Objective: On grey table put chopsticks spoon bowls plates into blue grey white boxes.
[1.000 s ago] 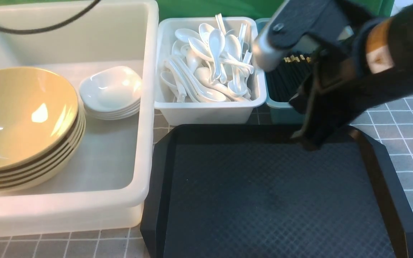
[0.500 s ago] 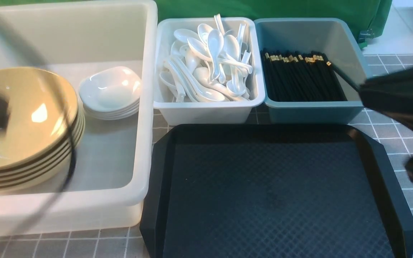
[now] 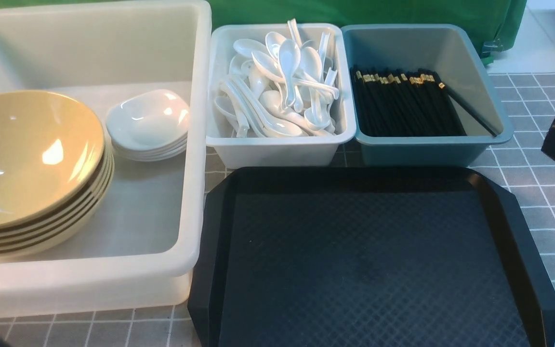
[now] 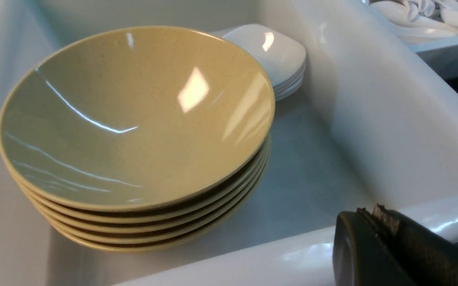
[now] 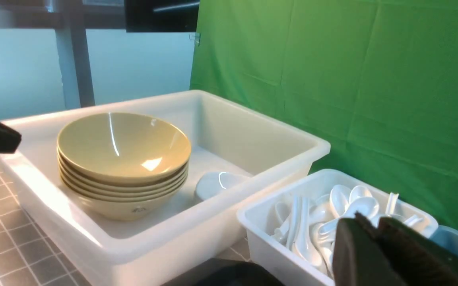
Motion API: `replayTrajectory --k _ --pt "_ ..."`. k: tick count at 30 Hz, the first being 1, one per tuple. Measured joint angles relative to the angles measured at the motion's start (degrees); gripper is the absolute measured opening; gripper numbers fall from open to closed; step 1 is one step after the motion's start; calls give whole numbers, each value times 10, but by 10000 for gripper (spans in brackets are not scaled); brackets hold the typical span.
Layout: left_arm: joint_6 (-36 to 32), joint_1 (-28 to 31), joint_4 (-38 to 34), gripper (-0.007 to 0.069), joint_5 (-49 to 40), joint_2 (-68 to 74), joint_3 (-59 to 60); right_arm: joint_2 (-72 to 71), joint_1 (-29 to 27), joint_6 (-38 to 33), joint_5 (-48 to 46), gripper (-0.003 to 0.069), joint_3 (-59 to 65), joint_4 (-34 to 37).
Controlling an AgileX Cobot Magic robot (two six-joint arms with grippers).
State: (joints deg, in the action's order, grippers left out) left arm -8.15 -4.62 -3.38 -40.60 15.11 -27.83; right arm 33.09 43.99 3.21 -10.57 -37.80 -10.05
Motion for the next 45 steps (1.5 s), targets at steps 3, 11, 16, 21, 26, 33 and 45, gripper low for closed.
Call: replayTrajectory --k 3,11,16,21,26,33,45 --pt "0 0 0 -11 1 -17 12 0 0 0 -4 98 0 0" --pt "0 0 0 -11 -4 -23 42 0 0 0 -8 100 0 0" --pt "-1 0 0 -11 -6 -23 47 0 0 0 -17 104 0 0" --pt "-1 0 0 -11 -6 -23 47 0 0 0 -26 111 0 0" --pt "1 0 0 -11 -6 -23 47 -3 0 0 -26 112 4 0" --pt "1 0 1 -11 -6 -23 47 -71 -89 15 -19 32 103 0" --pt "1 0 1 -11 -6 -23 47 -269 -391 77 25 32 341 2"
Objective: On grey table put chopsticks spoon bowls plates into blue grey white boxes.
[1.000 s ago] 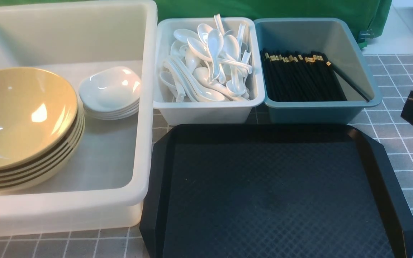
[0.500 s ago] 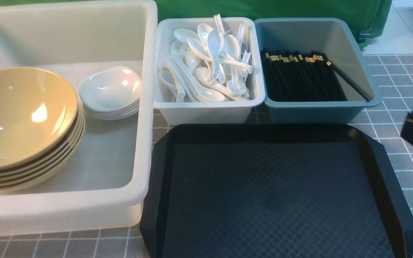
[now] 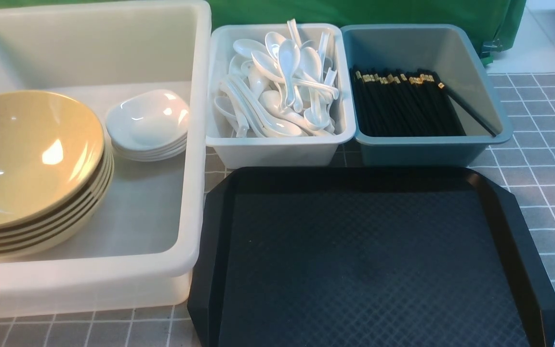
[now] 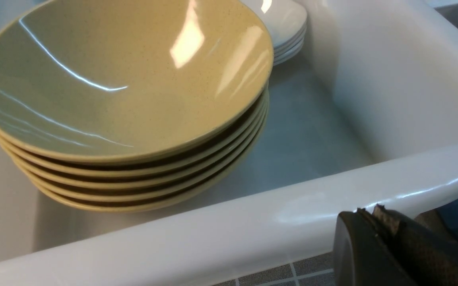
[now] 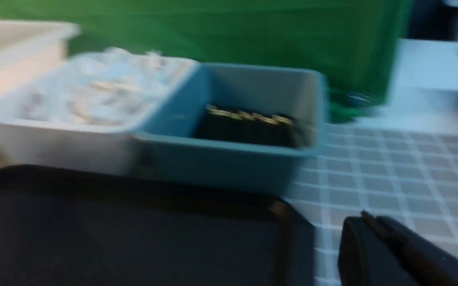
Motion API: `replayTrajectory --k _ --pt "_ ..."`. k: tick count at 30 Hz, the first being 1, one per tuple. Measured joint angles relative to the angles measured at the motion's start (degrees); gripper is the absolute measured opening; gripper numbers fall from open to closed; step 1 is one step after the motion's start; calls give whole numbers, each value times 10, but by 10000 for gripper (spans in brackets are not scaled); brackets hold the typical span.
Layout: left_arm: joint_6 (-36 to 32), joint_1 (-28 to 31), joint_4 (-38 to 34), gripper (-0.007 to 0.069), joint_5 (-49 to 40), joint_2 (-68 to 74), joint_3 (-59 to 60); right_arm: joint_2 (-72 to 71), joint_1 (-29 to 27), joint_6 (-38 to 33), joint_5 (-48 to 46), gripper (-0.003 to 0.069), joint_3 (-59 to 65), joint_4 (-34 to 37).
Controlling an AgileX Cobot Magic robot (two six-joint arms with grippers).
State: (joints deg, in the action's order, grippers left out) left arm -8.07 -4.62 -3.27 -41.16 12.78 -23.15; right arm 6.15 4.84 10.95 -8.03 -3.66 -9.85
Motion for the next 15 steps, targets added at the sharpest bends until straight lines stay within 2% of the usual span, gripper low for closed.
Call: replayTrajectory --k 1,5,10,15 --pt "0 0 0 -11 0 0 0 -26 -35 0 -1 32 25 0" --pt "0 0 0 -11 0 0 0 -63 -78 0 -9 32 52 0" --pt "0 0 0 -11 0 0 0 -68 -85 0 -90 32 53 3" --pt "0 0 0 -11 0 0 0 -68 -79 -1 -103 32 53 5"
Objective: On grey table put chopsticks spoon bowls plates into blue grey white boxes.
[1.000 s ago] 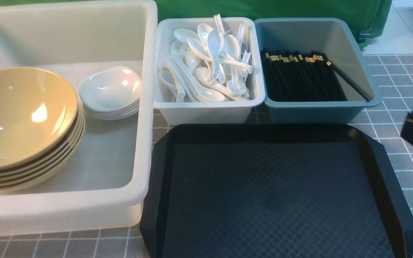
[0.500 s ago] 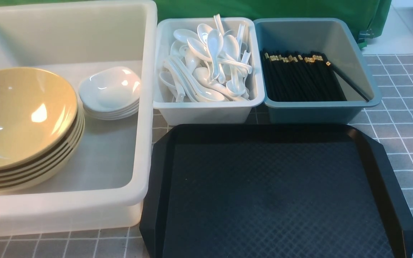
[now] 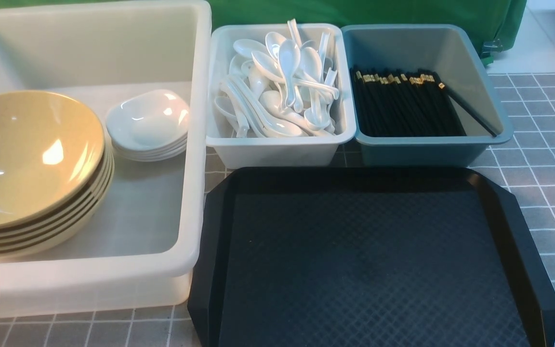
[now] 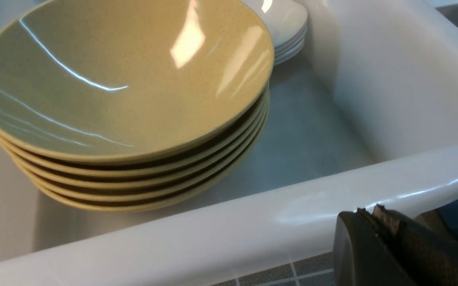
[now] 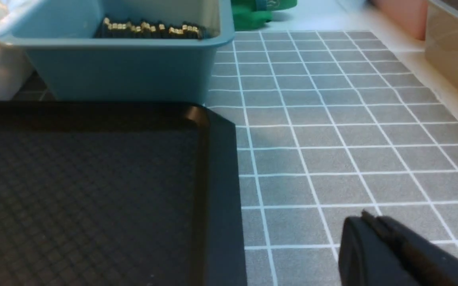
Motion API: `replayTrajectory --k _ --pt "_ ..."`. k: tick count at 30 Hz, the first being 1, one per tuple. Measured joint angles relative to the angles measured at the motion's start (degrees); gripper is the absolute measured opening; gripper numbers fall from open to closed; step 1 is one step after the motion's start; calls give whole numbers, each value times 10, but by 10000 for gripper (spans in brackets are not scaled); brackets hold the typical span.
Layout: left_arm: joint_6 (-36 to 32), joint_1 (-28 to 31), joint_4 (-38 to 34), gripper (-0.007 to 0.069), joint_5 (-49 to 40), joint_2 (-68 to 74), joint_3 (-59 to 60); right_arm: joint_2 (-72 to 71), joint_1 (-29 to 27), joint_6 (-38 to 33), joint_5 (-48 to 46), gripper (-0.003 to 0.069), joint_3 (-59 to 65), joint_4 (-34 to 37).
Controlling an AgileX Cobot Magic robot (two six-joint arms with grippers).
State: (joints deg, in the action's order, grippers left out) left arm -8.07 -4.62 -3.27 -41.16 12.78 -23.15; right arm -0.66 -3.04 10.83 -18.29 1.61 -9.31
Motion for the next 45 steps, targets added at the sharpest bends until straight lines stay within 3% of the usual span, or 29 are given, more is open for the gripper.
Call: replayTrajectory --k 35,39,45 --pt "0 0 0 -11 4 0 1 0 2 0 0 38 0 1" --pt "0 1 -1 -11 51 -10 30 0 2 0 0 40 0 1" --pt "0 43 -11 -11 251 -67 159 0 2 0 0 42 0 1"
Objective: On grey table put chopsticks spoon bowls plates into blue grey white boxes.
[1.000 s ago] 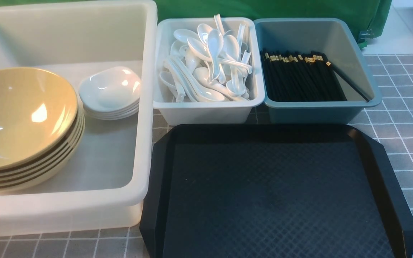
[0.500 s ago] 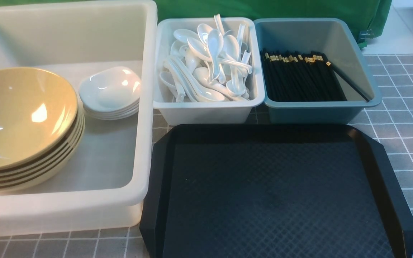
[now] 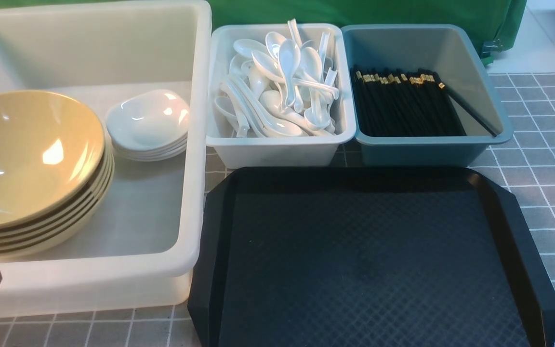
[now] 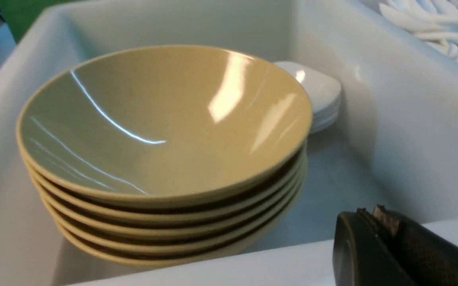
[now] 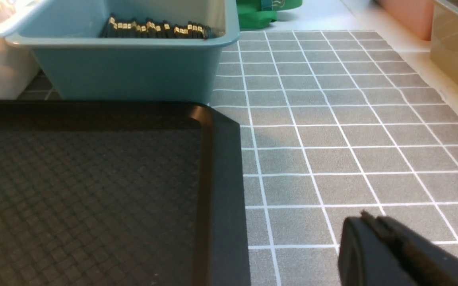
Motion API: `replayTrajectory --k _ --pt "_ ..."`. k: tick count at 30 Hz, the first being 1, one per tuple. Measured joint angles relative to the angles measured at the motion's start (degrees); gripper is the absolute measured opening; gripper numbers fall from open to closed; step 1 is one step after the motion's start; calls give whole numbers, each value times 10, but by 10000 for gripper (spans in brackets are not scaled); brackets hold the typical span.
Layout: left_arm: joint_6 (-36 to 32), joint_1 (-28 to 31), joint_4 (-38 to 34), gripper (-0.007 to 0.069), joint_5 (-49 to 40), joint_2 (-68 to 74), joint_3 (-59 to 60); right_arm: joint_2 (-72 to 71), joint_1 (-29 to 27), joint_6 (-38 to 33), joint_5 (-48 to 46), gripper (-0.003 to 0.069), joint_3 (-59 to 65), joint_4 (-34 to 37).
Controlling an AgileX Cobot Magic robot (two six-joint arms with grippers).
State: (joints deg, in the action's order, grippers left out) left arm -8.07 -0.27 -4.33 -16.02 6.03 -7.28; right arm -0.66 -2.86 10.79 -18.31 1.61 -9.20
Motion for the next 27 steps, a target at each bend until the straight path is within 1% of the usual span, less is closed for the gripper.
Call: replayTrajectory --k 1,3,6,9,14,27 --pt "1 10 -1 -11 43 -13 34 0 0 0 0 42 0 0" --pt "4 25 -3 -11 77 -34 65 0 0 0 0 43 0 0" --pt "13 43 -5 -11 87 -62 87 0 0 0 0 43 0 0" --pt "14 46 -5 -11 62 -66 87 0 0 0 0 45 0 0" --pt "17 47 -5 -11 -14 -67 87 0 0 0 0 45 0 0" --pt "25 47 21 -11 -14 -68 87 0 0 -1 0 46 0 0"
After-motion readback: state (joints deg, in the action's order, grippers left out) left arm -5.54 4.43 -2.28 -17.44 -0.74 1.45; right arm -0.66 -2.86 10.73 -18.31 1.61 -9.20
